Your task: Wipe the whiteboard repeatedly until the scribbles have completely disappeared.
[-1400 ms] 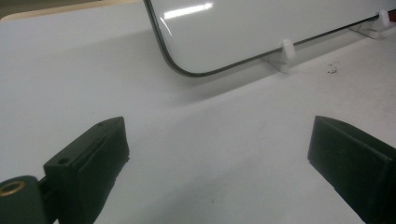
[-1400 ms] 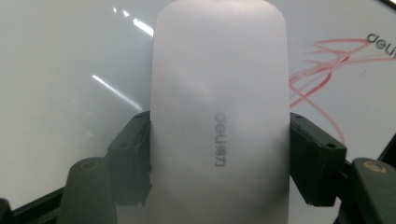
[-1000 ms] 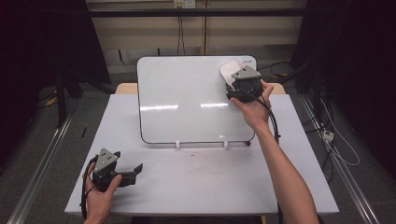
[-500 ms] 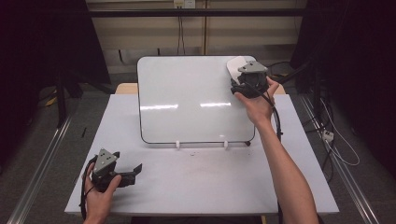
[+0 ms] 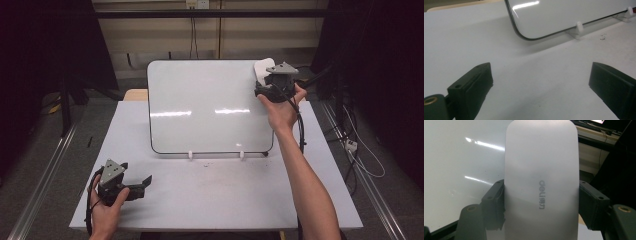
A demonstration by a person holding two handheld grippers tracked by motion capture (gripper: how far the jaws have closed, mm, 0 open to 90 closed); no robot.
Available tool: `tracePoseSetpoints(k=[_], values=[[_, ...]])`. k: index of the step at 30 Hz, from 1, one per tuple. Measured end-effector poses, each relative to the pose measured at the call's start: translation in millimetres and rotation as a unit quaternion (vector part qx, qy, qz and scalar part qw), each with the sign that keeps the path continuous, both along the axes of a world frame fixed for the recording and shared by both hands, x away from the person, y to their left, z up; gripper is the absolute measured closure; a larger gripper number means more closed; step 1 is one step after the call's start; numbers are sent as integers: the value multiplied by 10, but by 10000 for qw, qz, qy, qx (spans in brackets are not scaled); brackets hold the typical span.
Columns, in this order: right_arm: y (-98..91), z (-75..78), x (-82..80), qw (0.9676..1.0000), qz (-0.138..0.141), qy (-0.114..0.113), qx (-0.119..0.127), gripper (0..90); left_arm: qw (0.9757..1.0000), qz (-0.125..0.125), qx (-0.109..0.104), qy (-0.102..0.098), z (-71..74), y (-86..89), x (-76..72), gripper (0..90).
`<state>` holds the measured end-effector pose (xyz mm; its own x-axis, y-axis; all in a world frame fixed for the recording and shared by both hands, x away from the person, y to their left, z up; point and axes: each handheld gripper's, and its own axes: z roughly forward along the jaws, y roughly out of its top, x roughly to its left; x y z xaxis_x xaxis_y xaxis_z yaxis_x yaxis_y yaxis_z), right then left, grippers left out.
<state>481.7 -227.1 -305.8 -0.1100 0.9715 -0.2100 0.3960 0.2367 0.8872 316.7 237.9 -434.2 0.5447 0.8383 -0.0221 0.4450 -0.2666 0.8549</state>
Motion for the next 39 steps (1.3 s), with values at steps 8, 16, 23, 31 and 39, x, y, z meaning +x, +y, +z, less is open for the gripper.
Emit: tracePoseSetpoints(k=[8, 16, 23, 31, 39], values=[[11, -49, -45, 9999, -47, 92, -40, 313, 10000, 0, 7, -23, 0, -12, 2, 50], [58, -219, -180, 9998, 57, 124, -159, 313, 10000, -4, 22, -8, -1, -25, 4, 50], [114, -371, -304, 9994, 190, 119, -252, 313, 10000, -28, 37, -20, -5, -40, 9, 50], [243, -514, -414, 9986, 414, 168, -274, 313, 10000, -33, 58, -1, -4, -45, 10, 50], [280, -521, -401, 9986, 483, 143, -173, 312, 10000, -19, 46, -2, -10, -39, 14, 50]])
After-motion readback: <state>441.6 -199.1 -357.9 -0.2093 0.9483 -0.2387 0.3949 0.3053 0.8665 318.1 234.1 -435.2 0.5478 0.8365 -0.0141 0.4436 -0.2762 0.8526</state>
